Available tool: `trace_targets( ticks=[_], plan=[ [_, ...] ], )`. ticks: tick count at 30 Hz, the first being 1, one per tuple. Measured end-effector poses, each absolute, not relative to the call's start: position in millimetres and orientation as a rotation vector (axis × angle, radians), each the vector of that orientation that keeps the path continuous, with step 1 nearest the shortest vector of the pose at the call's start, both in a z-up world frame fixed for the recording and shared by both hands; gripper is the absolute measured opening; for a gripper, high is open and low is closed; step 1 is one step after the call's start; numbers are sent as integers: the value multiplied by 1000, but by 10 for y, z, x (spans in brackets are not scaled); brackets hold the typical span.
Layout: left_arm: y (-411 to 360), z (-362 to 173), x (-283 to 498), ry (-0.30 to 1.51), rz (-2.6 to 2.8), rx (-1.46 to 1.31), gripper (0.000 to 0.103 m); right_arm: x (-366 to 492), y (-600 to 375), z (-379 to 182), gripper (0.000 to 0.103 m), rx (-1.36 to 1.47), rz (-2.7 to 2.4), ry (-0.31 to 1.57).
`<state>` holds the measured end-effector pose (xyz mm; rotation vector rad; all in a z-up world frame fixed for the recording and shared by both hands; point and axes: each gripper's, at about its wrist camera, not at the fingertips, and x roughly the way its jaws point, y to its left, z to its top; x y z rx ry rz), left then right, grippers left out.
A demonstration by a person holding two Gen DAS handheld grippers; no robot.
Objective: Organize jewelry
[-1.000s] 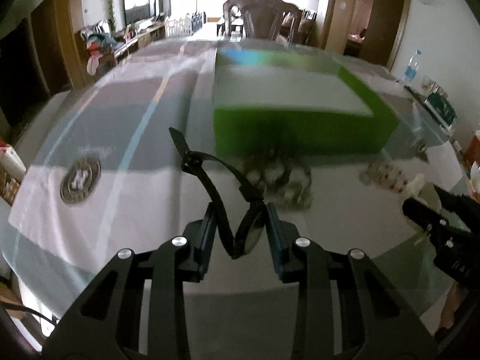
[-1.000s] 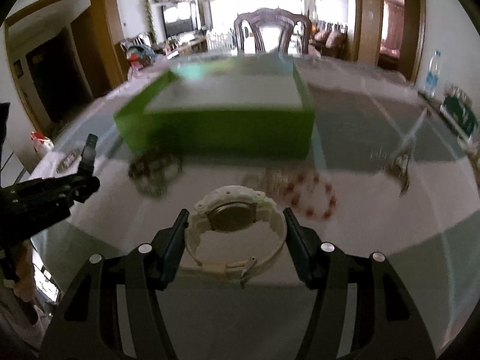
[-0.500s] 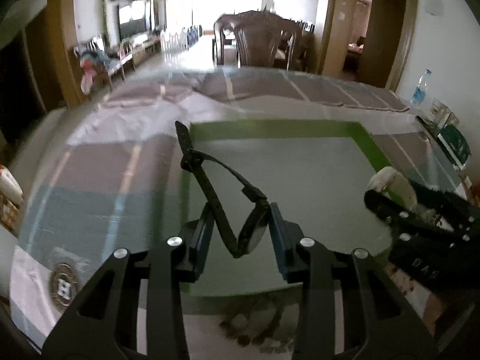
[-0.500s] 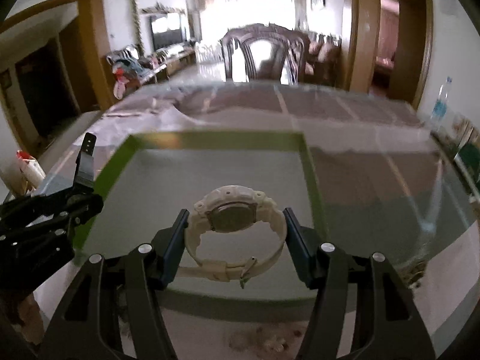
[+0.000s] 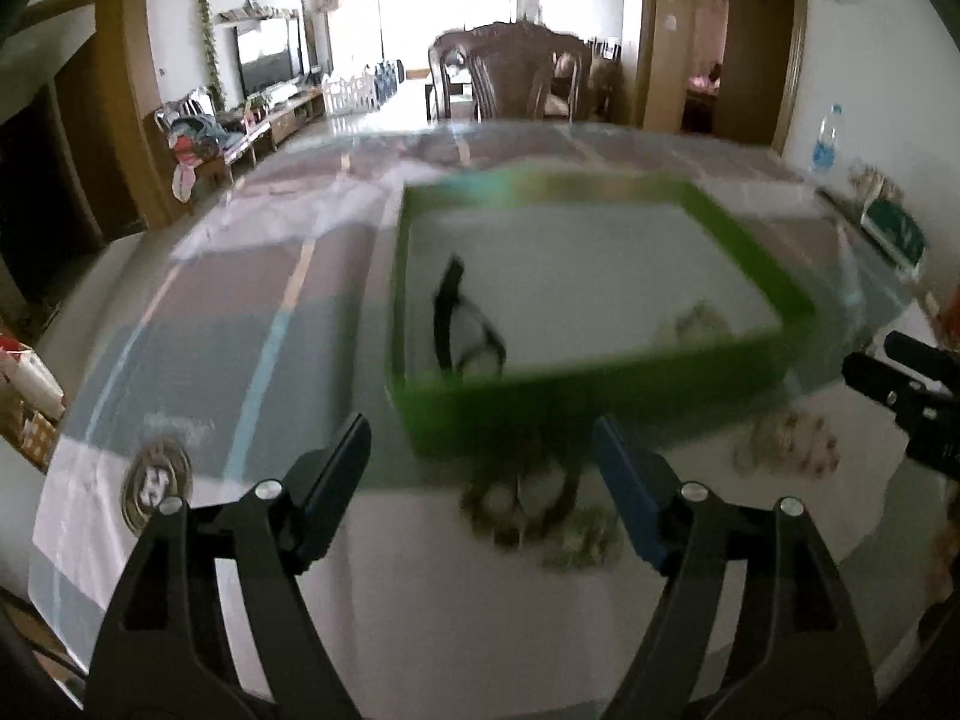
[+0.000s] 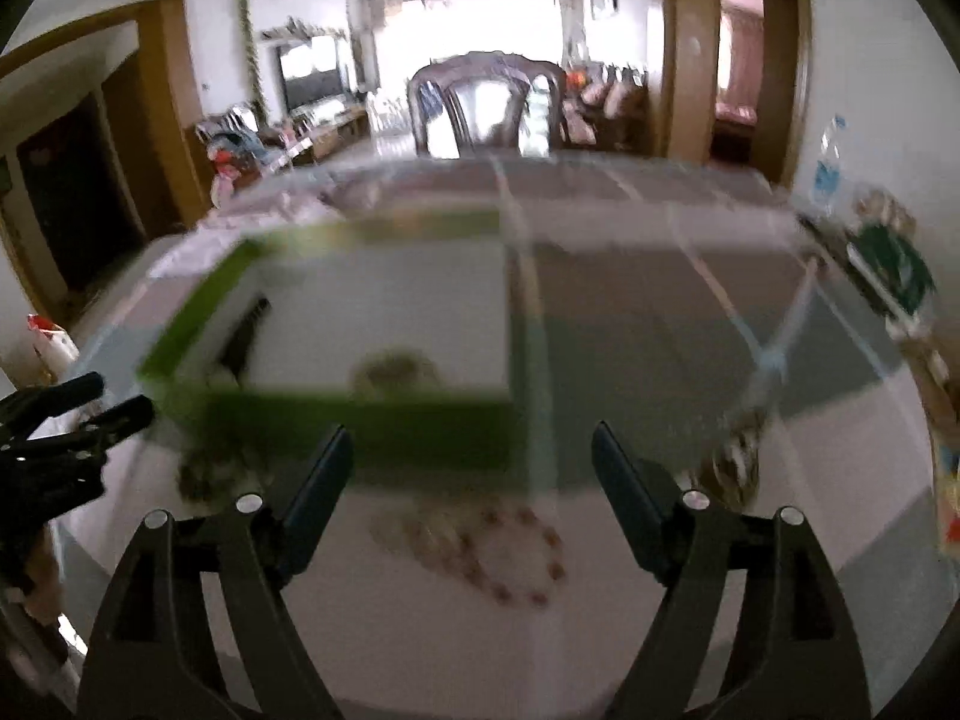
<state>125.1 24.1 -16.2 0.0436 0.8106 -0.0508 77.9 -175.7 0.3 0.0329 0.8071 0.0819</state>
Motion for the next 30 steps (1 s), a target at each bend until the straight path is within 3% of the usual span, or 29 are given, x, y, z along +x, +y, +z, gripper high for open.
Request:
trace_targets(
  ticks=[3,4,13,26,30],
  plan=[
    [203,-435,1350,911,-57,47,58,907,-1867,-311,61,30,1,892],
    [202,-505,1389,939,-64,35,56,936,-1874,-383,60,28,-25,903],
    [144,-701,1274,983,-81,47,60,842,-1546,-613,60,-28,69,981],
    [396,-584,552,919,-70,14,65,211,-1527,-415,60,24,168,881],
    [358,-579,532,912,-78,18,65,237,-1455,-477,50,13,194,897]
  ],
)
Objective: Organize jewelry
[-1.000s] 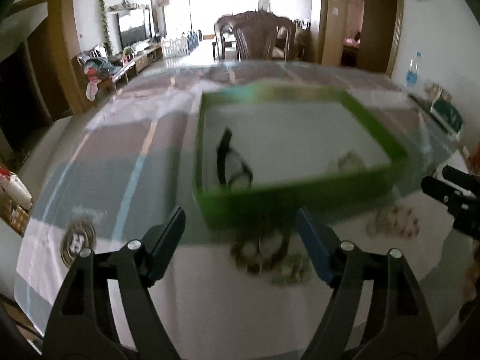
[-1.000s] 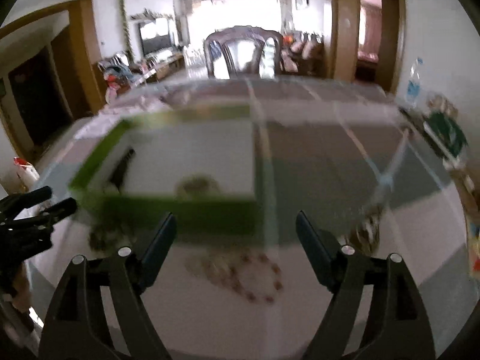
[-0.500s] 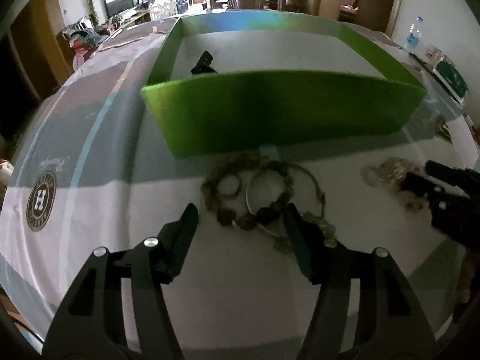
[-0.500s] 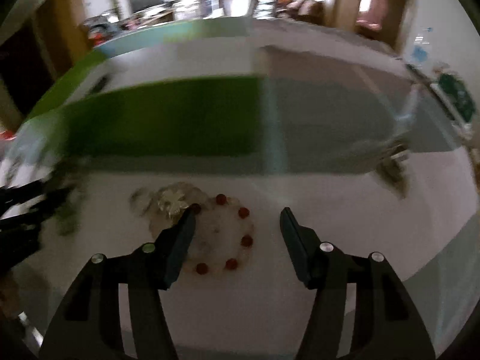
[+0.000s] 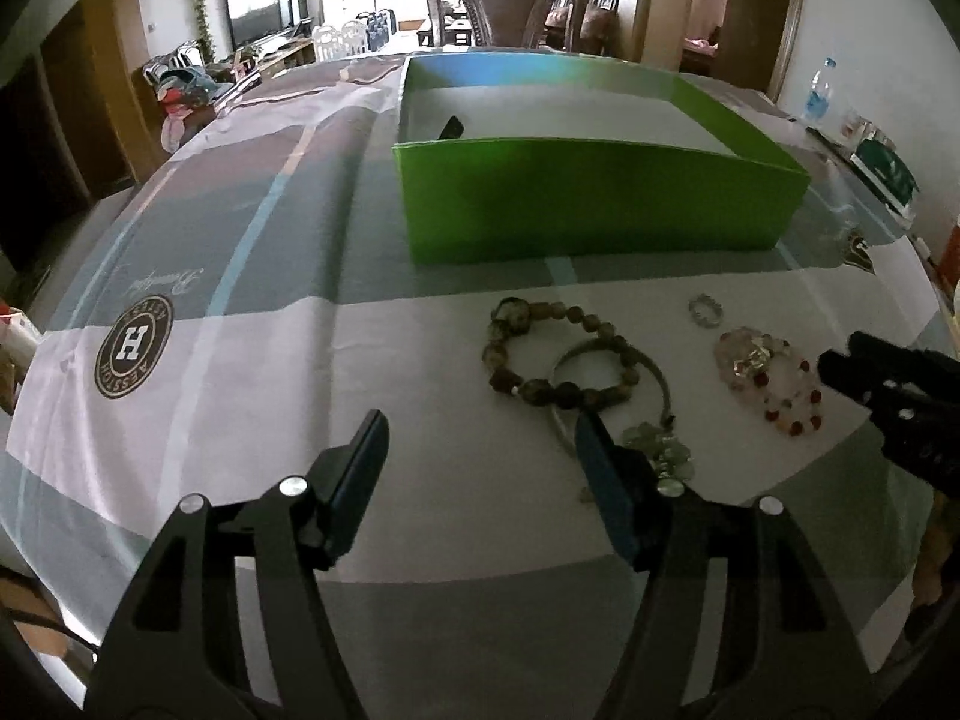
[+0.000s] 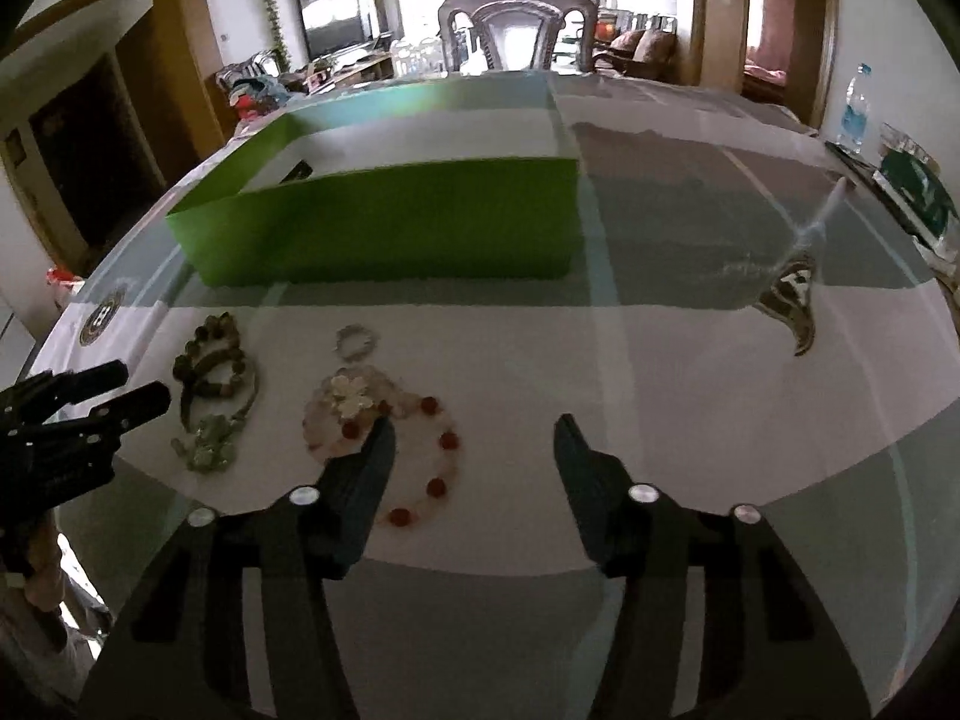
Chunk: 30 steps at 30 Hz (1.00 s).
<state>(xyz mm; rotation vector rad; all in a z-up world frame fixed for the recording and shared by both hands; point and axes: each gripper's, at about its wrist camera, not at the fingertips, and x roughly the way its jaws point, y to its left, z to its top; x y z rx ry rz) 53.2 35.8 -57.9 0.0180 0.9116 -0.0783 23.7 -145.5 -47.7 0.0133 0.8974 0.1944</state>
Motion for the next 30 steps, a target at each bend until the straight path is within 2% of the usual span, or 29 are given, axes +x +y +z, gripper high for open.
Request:
trace_targets(
  ticks=[4,9,11,12,13,21,25,30],
  plan=[
    [316,-581,606,906,-95,21,65,260,-1357,-569,41,3,209,916],
    [337,-506,829,903,-120,-31,64,234,-1397,-562,40,19,195,919],
    [351,-562,956,944,-103,-67,52,205,-1455,-552,40,33,180,916],
    [369,-605,1017,969,-100,-87,39,198,-1480,-550,40,40,177,916],
    [387,-620,1041,970,-111,-113,37,191,-1508,-553,40,47,171,917],
    [433,-572,997,960,-118,-147,36,184,-1618,-591,41,73,146,926],
    [487,-624,1052,978,-56,-121,32,192,-1571,-612,41,67,163,931],
    [384,-700,1080,964,-32,-46,31,212,-1475,-619,41,38,168,931]
  ],
)
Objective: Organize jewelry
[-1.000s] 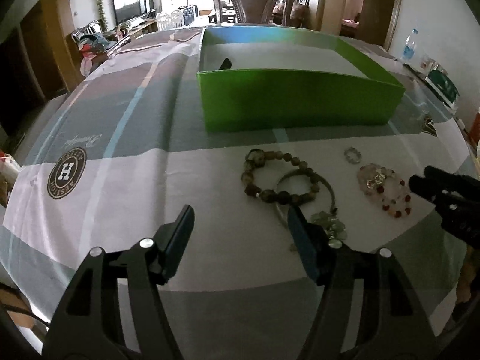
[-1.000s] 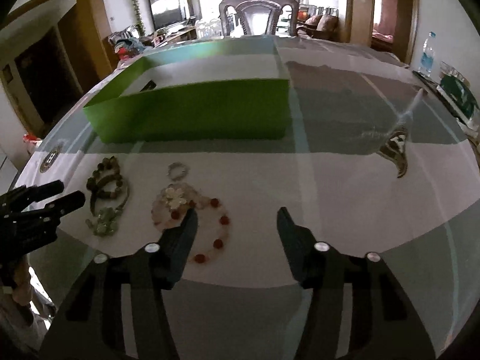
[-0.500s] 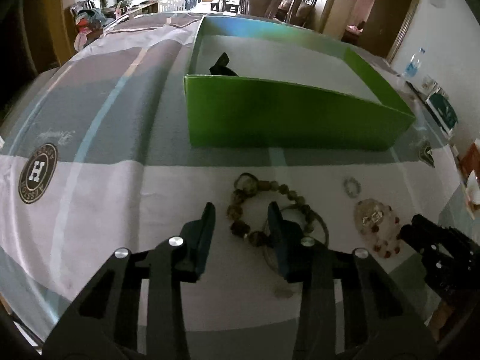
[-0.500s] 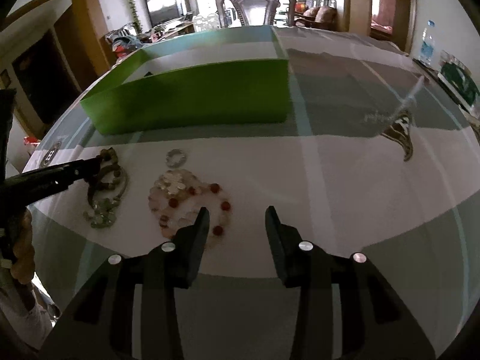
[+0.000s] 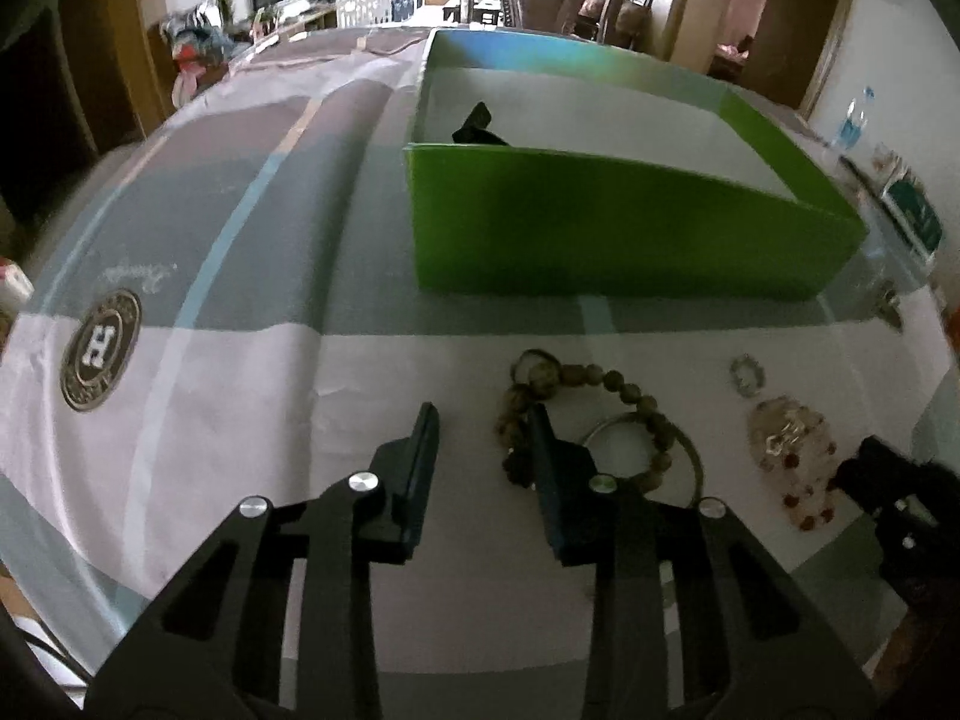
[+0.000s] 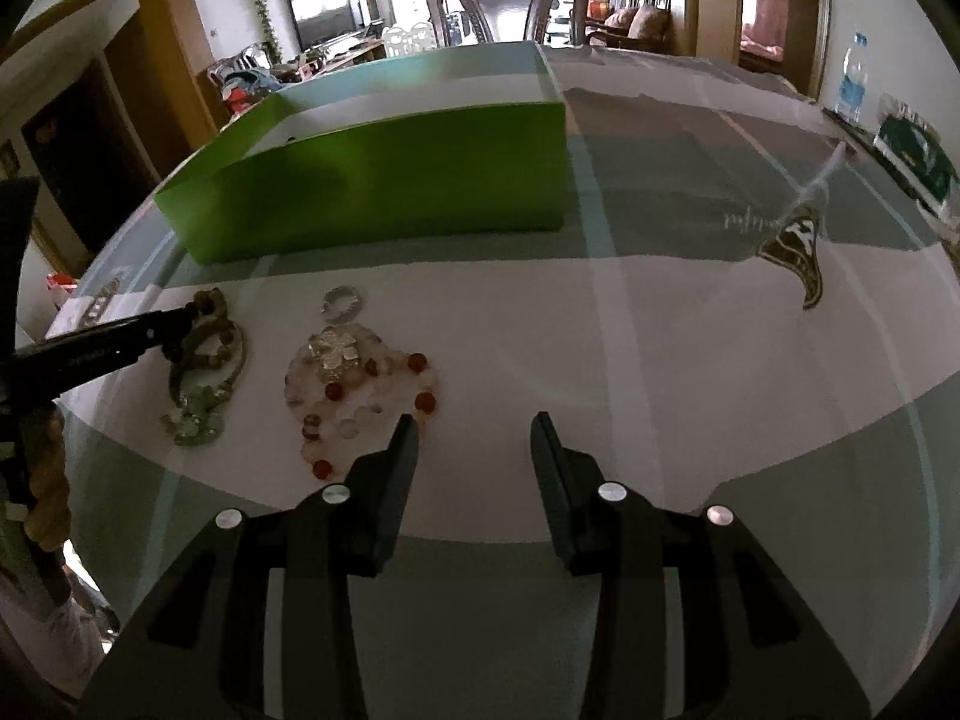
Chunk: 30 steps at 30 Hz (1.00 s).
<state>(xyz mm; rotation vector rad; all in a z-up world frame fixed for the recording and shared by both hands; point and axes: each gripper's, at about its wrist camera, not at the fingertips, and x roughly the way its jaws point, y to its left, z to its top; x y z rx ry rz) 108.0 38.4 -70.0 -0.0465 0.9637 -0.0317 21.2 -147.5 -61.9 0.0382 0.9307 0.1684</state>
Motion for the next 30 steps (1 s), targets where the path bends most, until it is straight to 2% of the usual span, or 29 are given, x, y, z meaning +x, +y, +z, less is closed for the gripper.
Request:
trace_targets(
  ticks=[2,4,10,16,17,18,19,24,30],
  plan=[
    [362,-711,1075,956,-30,-23,28,216,-1465,-607,41,49,183,931],
    [350,-709,1072,954,-42,-13,12,211,-1452,-590,41,49,187,925],
    [352,-683,995,953,-41,-8,11,184,-1409,-567,41,36,209,921],
    [388,-385,820,874,-66,-24,11,209,-1310,-621,40,-15,195,934],
    [392,-319,787,859,-75,-29,11,209,-1297,-622,36,-20,194,934],
    [393,-268,758,848,-82,-34,11,212,-1292,-619,19,-17,201,937],
    [389,-216,726,836,-91,-35,11,216,-1291,-620,11,-4,215,947],
    [389,-20,624,800,-112,-41,11,189,-1318,-517,8,26,228,917],
    [381,222,428,755,-138,-58,11,80,-1363,1,8,30,226,792]
  ],
)
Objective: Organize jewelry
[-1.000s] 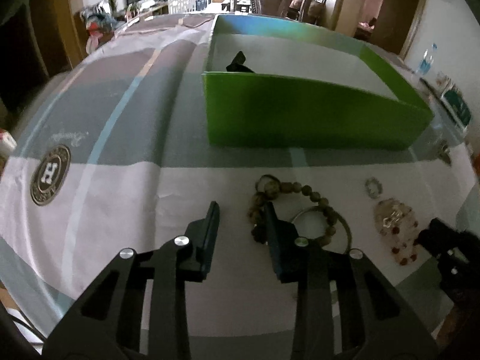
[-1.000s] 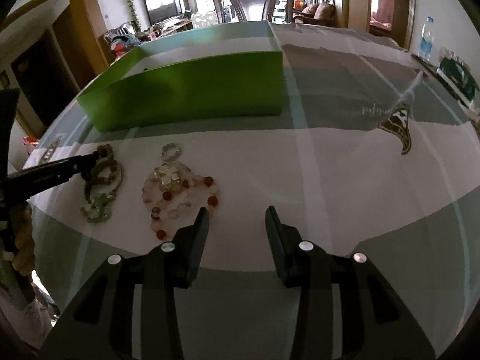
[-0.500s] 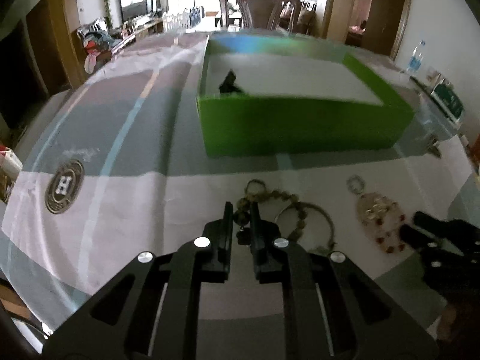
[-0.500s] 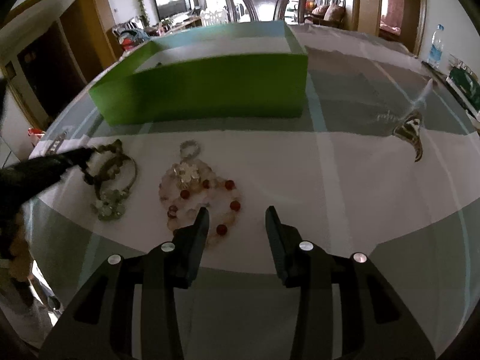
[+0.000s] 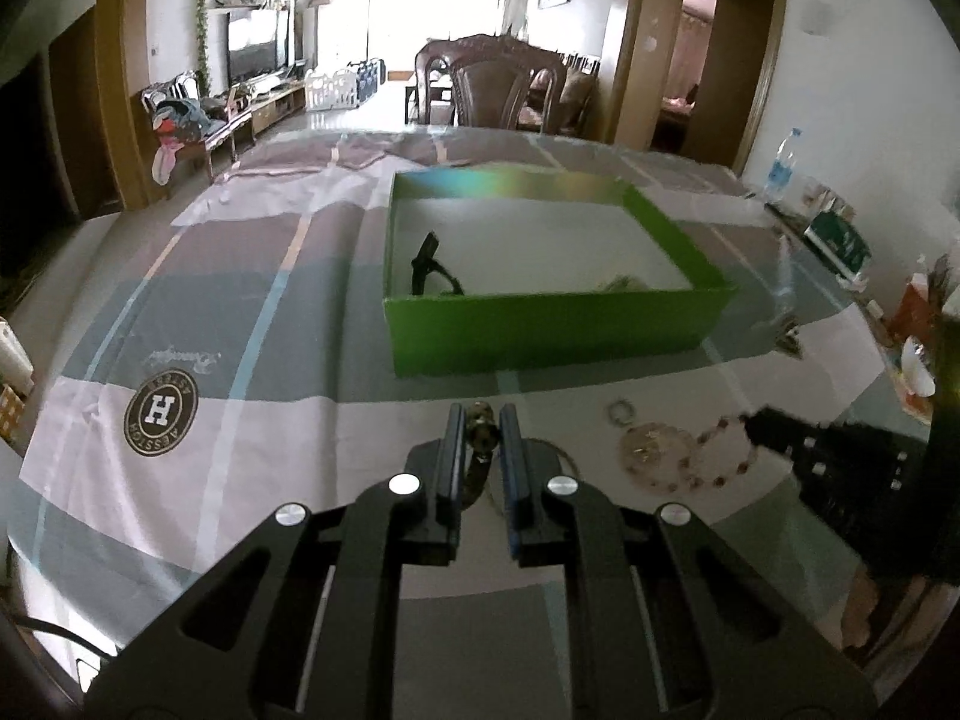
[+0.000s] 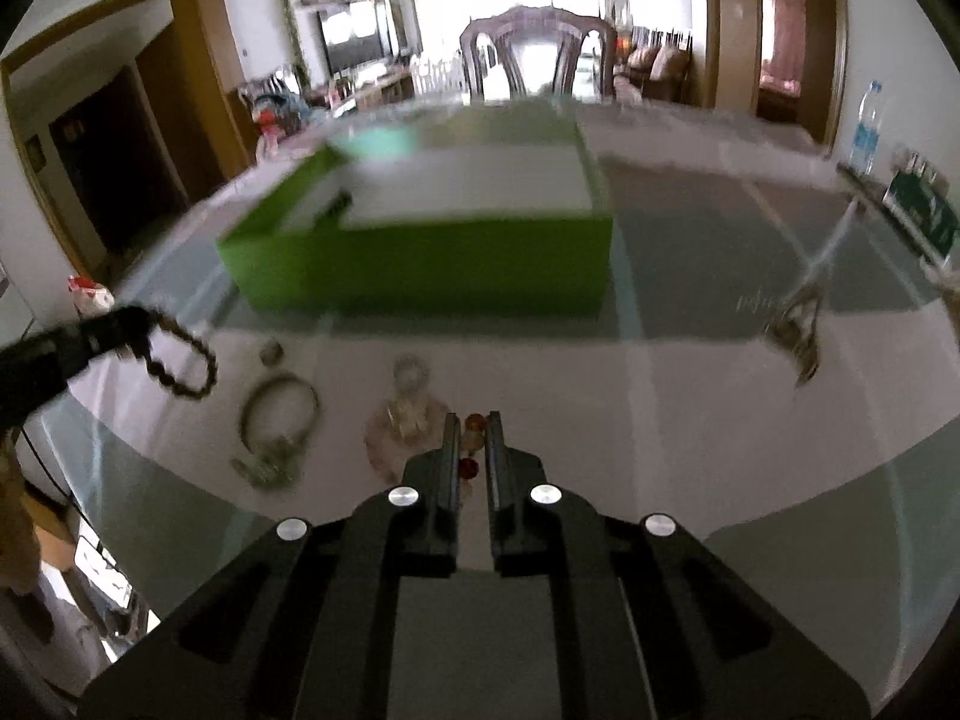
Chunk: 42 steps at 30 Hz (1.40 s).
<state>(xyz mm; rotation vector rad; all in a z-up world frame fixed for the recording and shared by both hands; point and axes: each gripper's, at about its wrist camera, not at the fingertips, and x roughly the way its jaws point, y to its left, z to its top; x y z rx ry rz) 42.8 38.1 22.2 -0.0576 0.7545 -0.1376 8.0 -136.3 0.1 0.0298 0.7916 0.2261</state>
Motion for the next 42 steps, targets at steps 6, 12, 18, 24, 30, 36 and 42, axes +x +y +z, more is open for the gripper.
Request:
trace_targets(
  ticks=[6,12,18,24,30,36,42],
  plan=[
    [321,313,260,727,-166,-36,12,0,-1361,194,8,5,222,738],
    [245,-107,337,832,-157,1,12,106,-1403,-142,8,23,196,837],
    [390,-356,400,890,-81,-4,13,161,-1628,-407,9,32,61,908],
    [533,-421,426,907,-25,-20,33,124,-1806,-484,32,68,15,916],
    [668,-528,477,938,20,-32,42,111,-1703,-535,42,37,37,925],
    [603,-634,516,962,21,5,45,128,-1603,-628,42,11,40,945],
    [549,-681,537,958,33,29,48,114,-1547,-640,42,-17,41,930]
  ],
)
